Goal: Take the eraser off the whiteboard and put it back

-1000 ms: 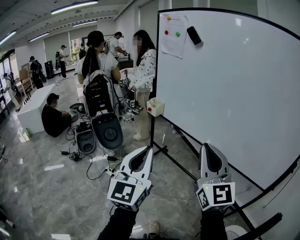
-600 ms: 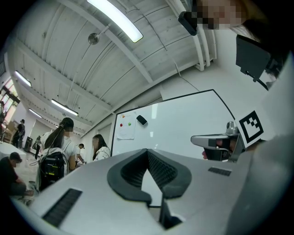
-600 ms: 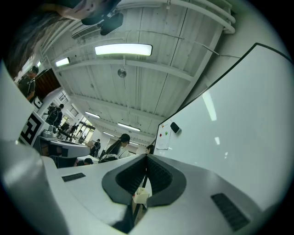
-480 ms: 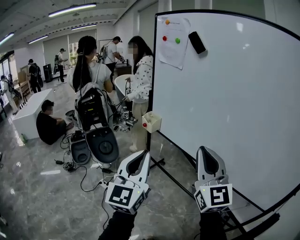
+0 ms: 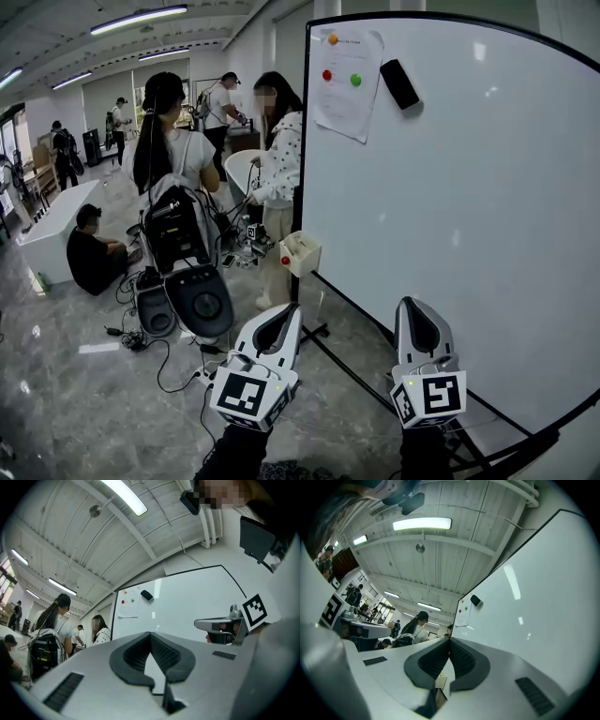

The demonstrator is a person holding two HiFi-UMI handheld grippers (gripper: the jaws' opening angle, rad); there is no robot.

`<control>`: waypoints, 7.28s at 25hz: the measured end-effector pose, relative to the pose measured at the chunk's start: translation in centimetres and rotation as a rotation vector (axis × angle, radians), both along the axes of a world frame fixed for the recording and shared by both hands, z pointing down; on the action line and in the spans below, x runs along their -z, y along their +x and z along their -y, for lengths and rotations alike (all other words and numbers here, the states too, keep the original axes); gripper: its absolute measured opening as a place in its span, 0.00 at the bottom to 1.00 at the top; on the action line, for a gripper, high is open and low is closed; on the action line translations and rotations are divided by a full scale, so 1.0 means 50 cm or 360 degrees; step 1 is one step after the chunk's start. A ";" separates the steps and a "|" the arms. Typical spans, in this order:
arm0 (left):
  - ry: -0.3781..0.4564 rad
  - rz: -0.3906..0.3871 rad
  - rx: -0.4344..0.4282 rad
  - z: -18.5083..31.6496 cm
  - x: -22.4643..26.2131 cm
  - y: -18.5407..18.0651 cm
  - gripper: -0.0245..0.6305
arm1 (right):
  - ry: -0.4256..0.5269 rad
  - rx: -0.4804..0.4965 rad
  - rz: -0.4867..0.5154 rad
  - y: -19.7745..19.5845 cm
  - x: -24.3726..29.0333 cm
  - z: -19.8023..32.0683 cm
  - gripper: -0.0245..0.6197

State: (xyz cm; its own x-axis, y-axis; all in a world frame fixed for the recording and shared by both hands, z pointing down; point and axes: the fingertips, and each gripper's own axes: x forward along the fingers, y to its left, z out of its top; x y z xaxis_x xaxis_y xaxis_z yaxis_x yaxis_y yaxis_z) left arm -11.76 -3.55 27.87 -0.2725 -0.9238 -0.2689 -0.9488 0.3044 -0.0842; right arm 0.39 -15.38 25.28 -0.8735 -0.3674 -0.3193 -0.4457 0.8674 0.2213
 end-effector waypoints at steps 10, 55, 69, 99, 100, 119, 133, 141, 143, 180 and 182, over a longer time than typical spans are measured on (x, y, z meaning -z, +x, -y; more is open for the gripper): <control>0.0022 -0.0045 -0.0124 0.103 -0.013 -0.111 0.04 | 0.0027 -0.0120 -0.0026 -0.091 -0.004 0.075 0.05; 0.0053 -0.0004 -0.0798 0.400 0.015 -0.353 0.04 | 0.0367 -0.0646 0.0077 -0.328 0.206 0.252 0.21; 0.0055 0.0051 -0.0805 0.429 0.037 -0.347 0.04 | 0.0815 -0.0965 0.0033 -0.355 0.475 0.394 0.49; 0.0087 0.0051 -0.0744 0.394 0.053 -0.370 0.05 | 0.0637 -0.1125 -0.0155 -0.377 0.542 0.453 0.47; 0.0090 0.0053 -0.0748 0.397 0.053 -0.368 0.05 | 0.0628 -0.1108 -0.0123 -0.371 0.542 0.452 0.47; 0.0090 0.0046 -0.0815 0.451 0.037 -0.311 0.05 | 0.0570 -0.1078 -0.0021 -0.172 0.414 0.268 0.47; 0.0020 0.0119 -0.0914 0.468 0.029 -0.231 0.04 | 0.0476 -0.1185 -0.0008 -0.080 0.347 0.246 0.47; -0.0026 0.0148 -0.1048 0.462 0.023 -0.189 0.04 | 0.0455 -0.1193 -0.0004 -0.061 0.346 0.243 0.47; 0.0031 0.0131 -0.1090 0.456 0.031 -0.183 0.04 | 0.0451 -0.1190 -0.0003 -0.060 0.343 0.245 0.47; -0.0038 0.0061 -0.1332 0.495 -0.025 -0.149 0.05 | 0.0339 -0.1697 0.0077 0.138 0.241 0.306 0.47; -0.0043 0.0051 -0.1337 0.500 -0.028 -0.147 0.04 | 0.0319 -0.1716 0.0079 0.150 0.230 0.310 0.47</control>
State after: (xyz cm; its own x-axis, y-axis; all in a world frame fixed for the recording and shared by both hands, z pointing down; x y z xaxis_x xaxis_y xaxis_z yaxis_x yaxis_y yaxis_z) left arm -19.10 -28.57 29.26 0.5163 -0.8222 -0.2396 -0.8559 -0.5048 -0.1121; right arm 7.90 -30.87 13.77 -0.1091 -0.8680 -0.4845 -0.9607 -0.0331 0.2757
